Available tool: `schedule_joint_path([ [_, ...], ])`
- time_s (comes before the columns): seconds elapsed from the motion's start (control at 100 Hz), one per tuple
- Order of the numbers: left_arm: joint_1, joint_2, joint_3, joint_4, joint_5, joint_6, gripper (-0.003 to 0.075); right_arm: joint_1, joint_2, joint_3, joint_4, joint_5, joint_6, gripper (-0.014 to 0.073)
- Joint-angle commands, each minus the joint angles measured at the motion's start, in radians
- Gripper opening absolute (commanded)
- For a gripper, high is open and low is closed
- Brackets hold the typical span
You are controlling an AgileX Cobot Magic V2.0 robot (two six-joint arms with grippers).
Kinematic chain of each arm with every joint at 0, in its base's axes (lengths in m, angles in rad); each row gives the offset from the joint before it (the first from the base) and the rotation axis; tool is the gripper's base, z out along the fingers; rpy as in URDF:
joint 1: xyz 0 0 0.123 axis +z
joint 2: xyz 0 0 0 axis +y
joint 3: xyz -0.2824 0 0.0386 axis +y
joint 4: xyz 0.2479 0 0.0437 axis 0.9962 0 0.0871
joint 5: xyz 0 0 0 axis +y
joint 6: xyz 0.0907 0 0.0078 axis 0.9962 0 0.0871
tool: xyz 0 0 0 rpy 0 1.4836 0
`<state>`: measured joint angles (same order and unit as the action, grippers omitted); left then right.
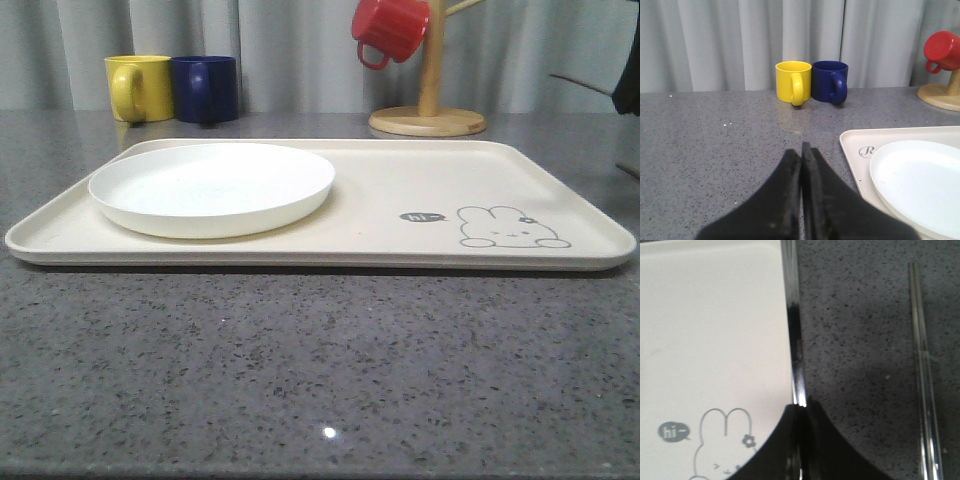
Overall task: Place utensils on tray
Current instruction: 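Grasp the silver fork on the table with the right gripper, then lower the fork onto the tray beside the plate and open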
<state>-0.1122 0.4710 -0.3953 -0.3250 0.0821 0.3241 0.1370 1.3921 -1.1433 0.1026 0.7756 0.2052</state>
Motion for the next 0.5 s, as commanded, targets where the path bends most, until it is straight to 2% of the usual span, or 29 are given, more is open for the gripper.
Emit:
schedule_joint_path([
  [0.0, 0.002, 0.004, -0.029, -0.011, -0.082, 0.001, -0.0018, 0.038, -0.041, -0.056, 0.008, -0.017, 0.037, -0.0037],
  [0.16, 0.002, 0.004, -0.029, -0.011, -0.082, 0.001, -0.0018, 0.15, -0.037, -0.066, -0.024, -0.059, 0.155, -0.0037],
  [0.49, 0.002, 0.004, -0.029, -0.011, -0.082, 0.001, -0.0018, 0.353, 0.076, -0.072, -0.258, -0.113, 0.498, -0.0037],
])
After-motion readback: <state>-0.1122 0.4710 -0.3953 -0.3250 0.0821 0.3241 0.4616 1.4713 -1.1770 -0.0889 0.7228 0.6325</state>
